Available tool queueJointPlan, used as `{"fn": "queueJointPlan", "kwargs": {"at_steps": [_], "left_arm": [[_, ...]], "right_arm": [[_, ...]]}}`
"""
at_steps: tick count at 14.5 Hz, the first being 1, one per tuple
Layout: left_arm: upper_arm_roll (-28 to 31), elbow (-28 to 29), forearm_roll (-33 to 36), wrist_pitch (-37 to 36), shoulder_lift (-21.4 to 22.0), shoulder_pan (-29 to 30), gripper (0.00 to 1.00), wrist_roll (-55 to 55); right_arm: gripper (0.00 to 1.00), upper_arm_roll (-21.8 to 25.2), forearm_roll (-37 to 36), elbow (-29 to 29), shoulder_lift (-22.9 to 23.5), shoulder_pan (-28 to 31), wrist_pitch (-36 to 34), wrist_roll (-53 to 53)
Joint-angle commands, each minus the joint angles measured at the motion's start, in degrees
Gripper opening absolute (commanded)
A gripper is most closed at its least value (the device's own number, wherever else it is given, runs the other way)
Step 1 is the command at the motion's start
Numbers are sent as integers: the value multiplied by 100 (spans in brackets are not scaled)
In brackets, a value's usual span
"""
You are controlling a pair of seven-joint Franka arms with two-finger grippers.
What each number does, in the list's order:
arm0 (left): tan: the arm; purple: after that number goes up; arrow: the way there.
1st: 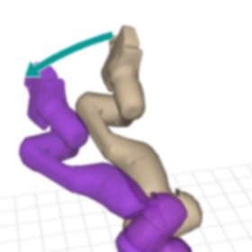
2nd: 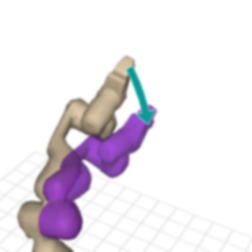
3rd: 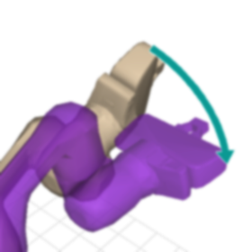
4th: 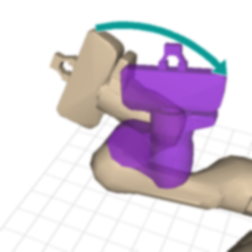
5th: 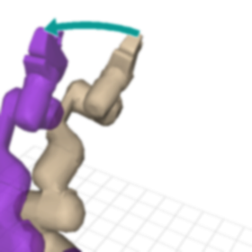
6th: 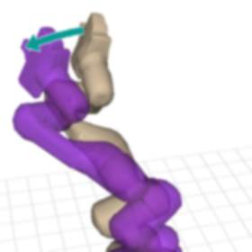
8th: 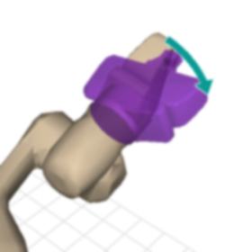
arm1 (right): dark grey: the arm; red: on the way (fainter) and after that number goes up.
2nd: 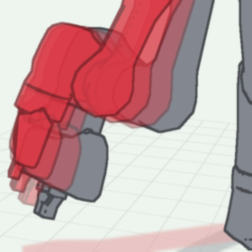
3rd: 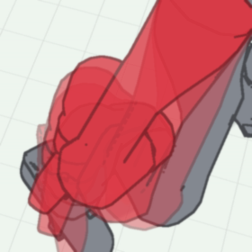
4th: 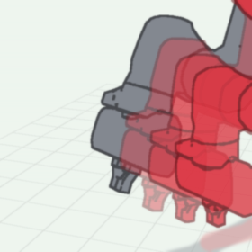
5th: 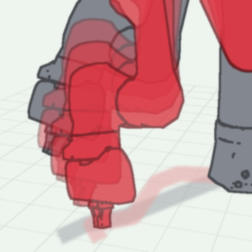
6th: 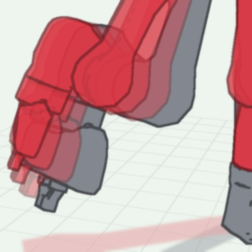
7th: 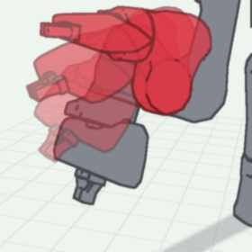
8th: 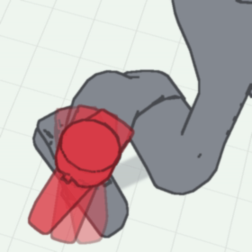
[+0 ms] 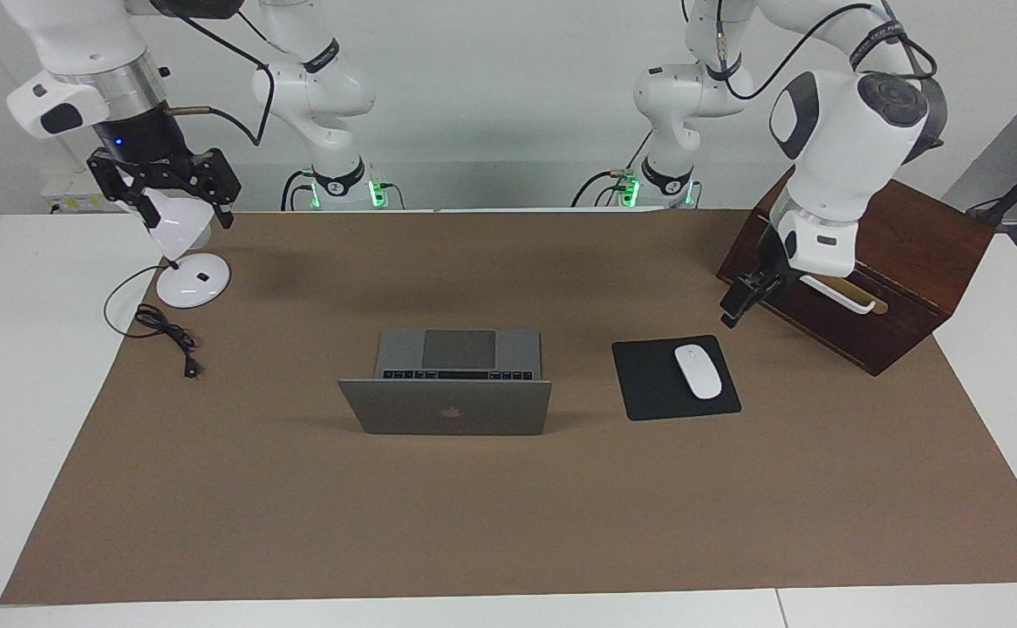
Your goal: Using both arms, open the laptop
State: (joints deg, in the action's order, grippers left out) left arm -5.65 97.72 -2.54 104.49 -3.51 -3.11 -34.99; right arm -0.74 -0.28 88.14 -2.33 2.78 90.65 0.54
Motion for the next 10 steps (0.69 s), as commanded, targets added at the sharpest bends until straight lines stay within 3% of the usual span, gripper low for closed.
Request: {"fn": "queueJointPlan", "kwargs": {"at_steps": [1,3,10], "left_arm": [[126,-174,87,-630,166,100,100,413],[64,-148,87,-1078,367,92,100,562],[73,-24,69,-1237,535,21,100,827]], "right_arm": [[100,-41,-78,-139,84,65,5,-151],[100,-41,-69,-139,154,65,-65,-142],[100,-41,-8,-289,172,82,-171,-107]]}}
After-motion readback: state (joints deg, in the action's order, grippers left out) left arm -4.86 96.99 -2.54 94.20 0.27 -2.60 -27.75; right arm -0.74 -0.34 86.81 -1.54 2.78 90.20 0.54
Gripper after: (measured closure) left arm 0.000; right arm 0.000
